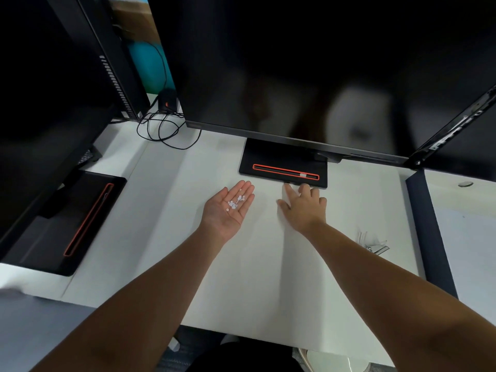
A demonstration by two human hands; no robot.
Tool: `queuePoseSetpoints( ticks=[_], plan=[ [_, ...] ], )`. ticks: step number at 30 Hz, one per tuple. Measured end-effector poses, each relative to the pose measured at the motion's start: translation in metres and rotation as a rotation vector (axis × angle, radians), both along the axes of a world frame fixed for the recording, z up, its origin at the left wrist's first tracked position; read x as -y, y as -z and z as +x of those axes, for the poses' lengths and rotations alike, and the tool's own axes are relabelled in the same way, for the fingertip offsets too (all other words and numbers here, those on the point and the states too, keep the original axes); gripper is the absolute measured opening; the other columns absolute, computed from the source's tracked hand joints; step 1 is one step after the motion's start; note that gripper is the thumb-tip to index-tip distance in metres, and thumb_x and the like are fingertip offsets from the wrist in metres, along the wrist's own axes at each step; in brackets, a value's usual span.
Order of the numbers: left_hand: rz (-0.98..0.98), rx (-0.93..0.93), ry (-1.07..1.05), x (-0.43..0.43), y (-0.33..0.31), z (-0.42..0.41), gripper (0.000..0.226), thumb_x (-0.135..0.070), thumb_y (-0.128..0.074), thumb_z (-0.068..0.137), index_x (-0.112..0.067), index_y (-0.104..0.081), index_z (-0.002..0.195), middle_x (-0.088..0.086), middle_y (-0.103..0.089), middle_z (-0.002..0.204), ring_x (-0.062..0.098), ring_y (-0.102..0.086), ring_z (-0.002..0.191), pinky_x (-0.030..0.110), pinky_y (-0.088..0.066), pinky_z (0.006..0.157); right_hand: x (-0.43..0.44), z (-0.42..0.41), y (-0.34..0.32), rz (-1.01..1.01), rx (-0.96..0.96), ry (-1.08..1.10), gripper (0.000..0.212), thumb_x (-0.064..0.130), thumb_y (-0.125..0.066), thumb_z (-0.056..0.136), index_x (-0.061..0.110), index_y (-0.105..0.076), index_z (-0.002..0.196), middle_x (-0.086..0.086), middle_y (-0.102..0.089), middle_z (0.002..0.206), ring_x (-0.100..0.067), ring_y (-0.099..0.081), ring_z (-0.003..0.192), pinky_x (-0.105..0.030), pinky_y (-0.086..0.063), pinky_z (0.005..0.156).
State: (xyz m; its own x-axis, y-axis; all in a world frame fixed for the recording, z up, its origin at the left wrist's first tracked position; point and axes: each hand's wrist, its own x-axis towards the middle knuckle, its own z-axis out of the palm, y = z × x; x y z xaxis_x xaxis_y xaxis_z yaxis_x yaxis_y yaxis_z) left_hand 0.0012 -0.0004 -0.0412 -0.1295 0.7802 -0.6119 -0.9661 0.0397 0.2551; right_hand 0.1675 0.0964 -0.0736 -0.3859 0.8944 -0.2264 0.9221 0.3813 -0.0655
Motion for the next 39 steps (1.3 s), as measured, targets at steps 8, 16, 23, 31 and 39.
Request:
queuePoseSetpoints(
  ticks=[8, 16, 23, 31, 39],
  plan=[
    [0.002, -0.009, -0.022, 0.009, 0.002, -0.004, 0.039, -0.02, -0.034, 0.102, 0.006, -0.061, 0.111, 0.018, -0.072, 0.104, 0.029, -0.064, 0.106, 0.037, -0.051, 0.091, 0.016, -0.004, 0.006, -0.07, 0.026, -0.117, 0.062, 0.06, -0.022, 0.094, 0.035, -0.009, 0.149, -0.009, -0.012, 0.158, -0.032, -0.012, 0.143, -0.052, -0.017, 0.112],
    [0.028, -0.009, -0.012, 0.008, 0.0, -0.009, 0.039, -0.021, -0.034, 0.102, 0.005, -0.06, 0.112, 0.018, -0.072, 0.103, 0.029, -0.063, 0.109, 0.037, -0.051, 0.089, 0.052, 0.004, 0.017, -0.147, -0.127, -0.305, 0.07, 0.057, -0.013, 0.095, 0.019, 0.006, 0.15, 0.002, 0.008, 0.16, -0.017, 0.014, 0.146, -0.043, 0.01, 0.118],
    [0.031, -0.005, 0.007, 0.008, -0.001, -0.008, 0.038, -0.021, -0.034, 0.102, 0.005, -0.061, 0.112, 0.018, -0.073, 0.102, 0.028, -0.065, 0.105, 0.037, -0.052, 0.088, 0.077, 0.003, 0.019, -0.115, -0.211, -0.413, 0.064, 0.049, -0.016, 0.096, 0.017, -0.007, 0.151, 0.001, -0.004, 0.16, -0.018, 0.002, 0.148, -0.039, 0.008, 0.118],
    [0.046, 0.016, 0.045, 0.009, -0.003, -0.002, 0.038, -0.02, -0.035, 0.102, 0.005, -0.061, 0.113, 0.019, -0.072, 0.104, 0.029, -0.064, 0.108, 0.038, -0.052, 0.089, 0.087, 0.024, 0.017, -0.074, -0.33, -0.332, 0.058, 0.042, -0.025, 0.098, 0.014, -0.024, 0.149, -0.006, -0.02, 0.158, -0.021, -0.01, 0.147, -0.029, 0.003, 0.116],
    [0.045, 0.025, 0.103, 0.006, -0.009, 0.015, 0.037, -0.02, -0.037, 0.101, 0.006, -0.062, 0.112, 0.019, -0.071, 0.108, 0.03, -0.065, 0.107, 0.038, -0.053, 0.088, 0.089, 0.052, 0.022, 0.019, -0.299, -0.088, 0.063, 0.043, -0.022, 0.094, 0.007, -0.03, 0.145, -0.014, -0.03, 0.153, -0.03, -0.023, 0.143, -0.043, -0.02, 0.118]
  ],
)
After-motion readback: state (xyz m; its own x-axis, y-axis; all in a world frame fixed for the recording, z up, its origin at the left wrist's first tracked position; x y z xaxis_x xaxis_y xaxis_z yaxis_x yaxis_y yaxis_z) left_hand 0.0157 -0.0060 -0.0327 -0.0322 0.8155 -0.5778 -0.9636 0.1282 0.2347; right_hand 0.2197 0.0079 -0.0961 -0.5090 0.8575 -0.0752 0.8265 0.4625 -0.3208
